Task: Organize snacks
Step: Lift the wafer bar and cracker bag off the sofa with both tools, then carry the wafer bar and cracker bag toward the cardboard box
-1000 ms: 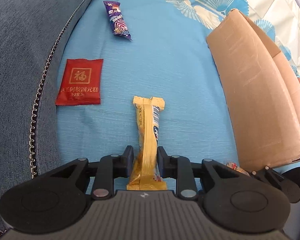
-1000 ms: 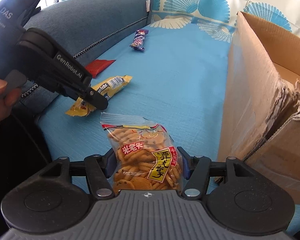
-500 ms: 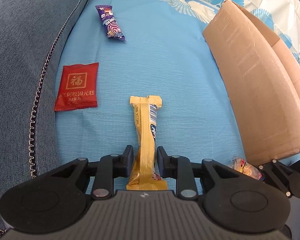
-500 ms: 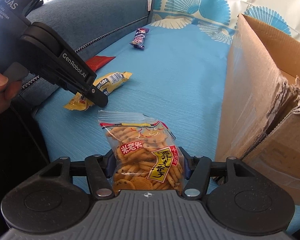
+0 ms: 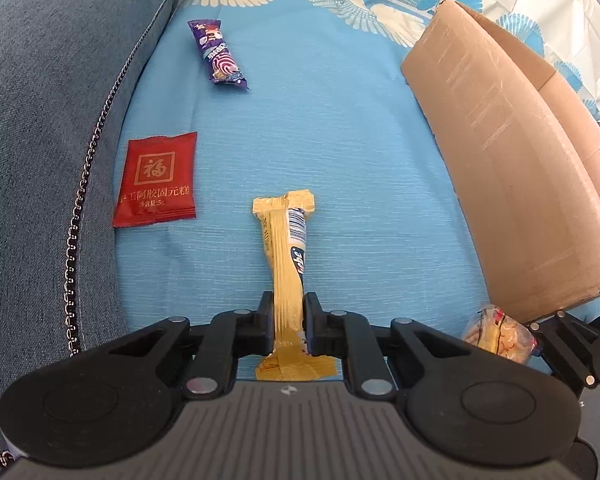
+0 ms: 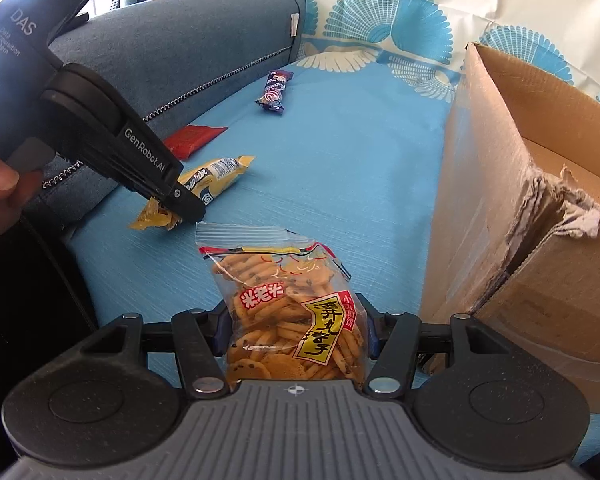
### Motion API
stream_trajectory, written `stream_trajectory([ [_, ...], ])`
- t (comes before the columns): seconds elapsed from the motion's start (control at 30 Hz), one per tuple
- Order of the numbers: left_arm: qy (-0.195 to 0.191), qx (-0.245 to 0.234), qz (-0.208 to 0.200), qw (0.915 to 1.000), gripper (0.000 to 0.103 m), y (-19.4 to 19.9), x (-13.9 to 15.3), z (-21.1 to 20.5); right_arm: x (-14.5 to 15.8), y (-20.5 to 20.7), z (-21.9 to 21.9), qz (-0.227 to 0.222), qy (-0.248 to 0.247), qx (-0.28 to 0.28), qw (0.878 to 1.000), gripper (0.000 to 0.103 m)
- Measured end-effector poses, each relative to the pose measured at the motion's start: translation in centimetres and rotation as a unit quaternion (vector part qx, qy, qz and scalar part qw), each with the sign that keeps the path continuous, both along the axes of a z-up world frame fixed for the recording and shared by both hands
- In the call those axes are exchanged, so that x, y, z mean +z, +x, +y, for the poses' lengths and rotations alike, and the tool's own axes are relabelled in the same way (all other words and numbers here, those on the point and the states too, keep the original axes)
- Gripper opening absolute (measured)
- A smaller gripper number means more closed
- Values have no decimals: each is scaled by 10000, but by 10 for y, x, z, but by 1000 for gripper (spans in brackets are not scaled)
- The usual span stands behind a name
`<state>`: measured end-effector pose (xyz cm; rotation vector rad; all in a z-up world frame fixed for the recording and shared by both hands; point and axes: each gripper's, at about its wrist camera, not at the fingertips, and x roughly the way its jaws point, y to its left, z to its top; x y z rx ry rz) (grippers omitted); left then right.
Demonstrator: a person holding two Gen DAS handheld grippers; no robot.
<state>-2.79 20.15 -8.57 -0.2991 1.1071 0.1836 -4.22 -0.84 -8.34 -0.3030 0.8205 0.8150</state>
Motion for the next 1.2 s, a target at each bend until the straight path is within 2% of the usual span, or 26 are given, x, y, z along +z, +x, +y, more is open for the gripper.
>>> stream_trajectory([
  [0.23, -7, 76, -148, 9999, 14, -4, 3, 2, 0, -1, 0, -21, 9, -4, 10000, 60],
  [0.57, 125, 175, -1010, 9947, 14, -24, 28, 0, 30, -7, -13, -400, 692, -93, 9968, 60],
  [0.77, 302, 153, -1166, 9926, 13, -24, 33, -5, 43, -6, -20, -497, 1031, -154, 9933, 59],
  [1.0, 389, 144, -1125, 9928, 12, -23, 33, -5, 50, -4, -21, -552, 1224, -129, 9909, 59],
  [1.2, 457, 332, -1797, 9821, 10, -39, 45, -4, 62, -5, -26, -776, 1516, -131, 9853, 59],
])
